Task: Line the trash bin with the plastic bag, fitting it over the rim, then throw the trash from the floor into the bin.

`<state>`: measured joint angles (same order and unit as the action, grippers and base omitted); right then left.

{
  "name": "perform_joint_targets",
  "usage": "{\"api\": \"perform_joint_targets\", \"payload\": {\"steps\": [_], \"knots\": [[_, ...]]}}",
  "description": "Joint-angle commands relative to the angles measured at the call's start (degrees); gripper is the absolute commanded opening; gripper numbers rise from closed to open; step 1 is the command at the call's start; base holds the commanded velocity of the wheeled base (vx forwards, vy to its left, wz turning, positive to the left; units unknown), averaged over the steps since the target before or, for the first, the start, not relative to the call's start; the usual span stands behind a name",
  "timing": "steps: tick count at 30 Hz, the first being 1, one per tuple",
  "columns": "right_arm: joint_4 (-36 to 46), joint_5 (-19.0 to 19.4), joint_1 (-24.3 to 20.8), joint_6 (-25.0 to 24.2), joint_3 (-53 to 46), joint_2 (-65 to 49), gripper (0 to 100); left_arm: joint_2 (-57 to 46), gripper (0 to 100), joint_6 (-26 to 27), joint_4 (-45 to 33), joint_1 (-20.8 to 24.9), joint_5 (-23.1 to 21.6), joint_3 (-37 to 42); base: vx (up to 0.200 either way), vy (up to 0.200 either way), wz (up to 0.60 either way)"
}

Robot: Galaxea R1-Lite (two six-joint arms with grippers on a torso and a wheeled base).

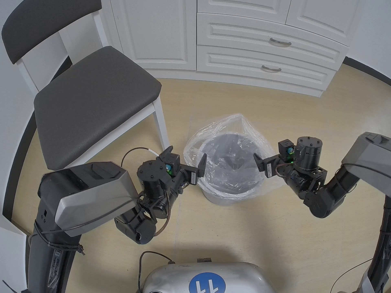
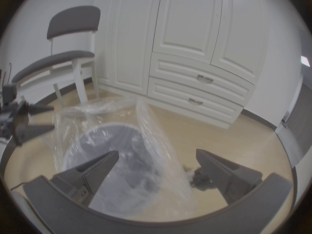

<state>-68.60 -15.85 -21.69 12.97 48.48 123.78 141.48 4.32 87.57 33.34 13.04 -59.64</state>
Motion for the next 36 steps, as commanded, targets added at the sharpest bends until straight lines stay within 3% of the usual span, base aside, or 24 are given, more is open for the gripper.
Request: {"api": "perform_joint_targets", "payload": {"steps": [1, 13, 23, 36], "knots": [[5.93, 4.42, 5.25, -0.31, -1.28, -5.22, 100, 0.55, 100, -2.12, -1.17, -4.25, -0.12, -4.52, 0.000, 0.000, 0.00], [8.66, 5.13, 7.01, -3.48, 9.61, 8.49, 100, 4.94, 100, -2.38, -3.72, -6.97, -0.74, -8.65, 0.000, 0.000, 0.00], [8.66, 1.96, 8.68, -6.82, 17.35, 12.01, 100, 6.08, 100, -2.29, -5.83, -8.29, -0.74, -9.89, 0.000, 0.000, 0.00], [7.95, 1.70, 7.80, -13.94, 24.99, 13.94, 100, 8.19, 100, -1.94, -6.09, -8.73, -0.48, -12.08, 0.000, 0.000, 0.00]]}}
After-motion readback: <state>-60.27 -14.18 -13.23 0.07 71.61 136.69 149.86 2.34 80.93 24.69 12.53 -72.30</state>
